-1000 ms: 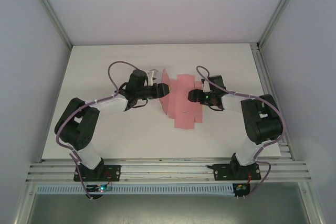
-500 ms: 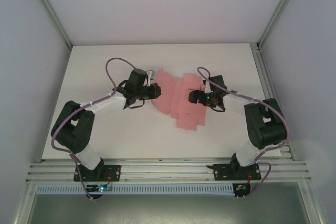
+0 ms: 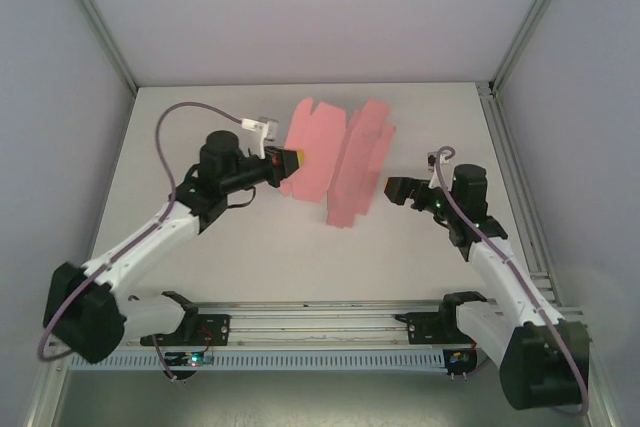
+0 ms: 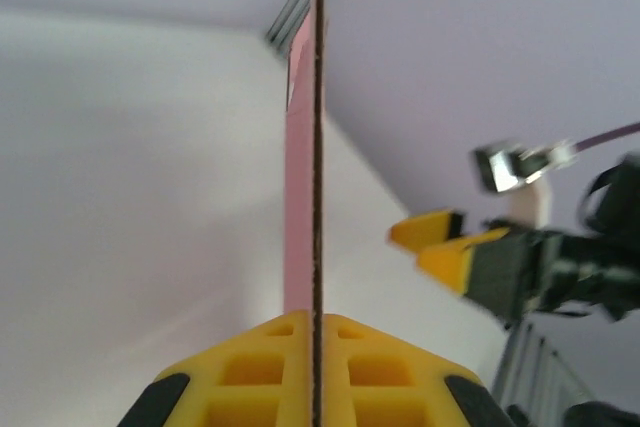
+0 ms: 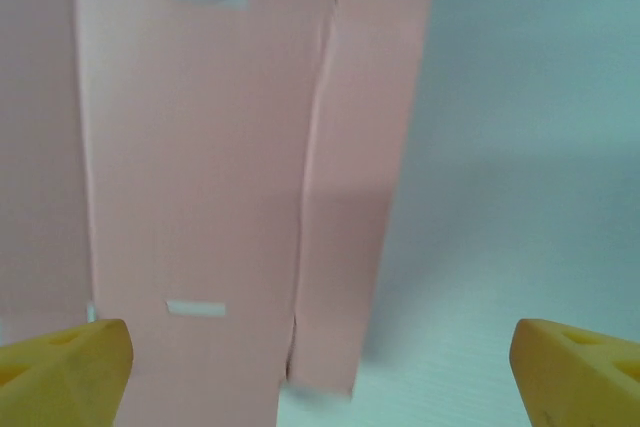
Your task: Assemble paper box
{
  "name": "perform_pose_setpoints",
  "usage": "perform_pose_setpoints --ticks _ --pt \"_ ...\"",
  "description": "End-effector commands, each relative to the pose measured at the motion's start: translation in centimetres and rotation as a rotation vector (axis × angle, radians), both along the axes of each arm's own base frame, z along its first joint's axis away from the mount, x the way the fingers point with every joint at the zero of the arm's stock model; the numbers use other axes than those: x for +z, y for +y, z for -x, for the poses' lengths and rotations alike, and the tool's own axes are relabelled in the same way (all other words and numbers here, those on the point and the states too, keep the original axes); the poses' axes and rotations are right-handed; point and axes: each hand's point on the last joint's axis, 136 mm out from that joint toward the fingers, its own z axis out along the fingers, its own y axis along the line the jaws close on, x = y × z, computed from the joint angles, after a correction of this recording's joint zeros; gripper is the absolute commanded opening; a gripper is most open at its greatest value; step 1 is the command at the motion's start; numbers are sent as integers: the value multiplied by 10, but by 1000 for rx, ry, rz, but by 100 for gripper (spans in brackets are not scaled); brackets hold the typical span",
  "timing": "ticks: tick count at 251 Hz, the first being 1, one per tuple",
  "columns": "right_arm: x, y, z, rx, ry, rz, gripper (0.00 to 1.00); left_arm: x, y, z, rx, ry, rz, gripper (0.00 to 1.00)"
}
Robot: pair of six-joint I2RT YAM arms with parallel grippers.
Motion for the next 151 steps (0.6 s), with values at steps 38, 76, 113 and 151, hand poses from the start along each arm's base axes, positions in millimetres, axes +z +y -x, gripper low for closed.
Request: perform_pose_setpoints --ticks 38,76,113,151 --pt "66 25 21 190 -272 -158 94 79 8 51 -122 -211 185 0" --pt "95 31 22 243 -375 -208 89 97 14 66 -120 -260 211 0" --pt "112 39 29 320 -431 -234 64 97 23 61 -47 -253 218 0" --pt "127 43 40 369 -493 -240 41 90 28 55 -2 -241 217 0"
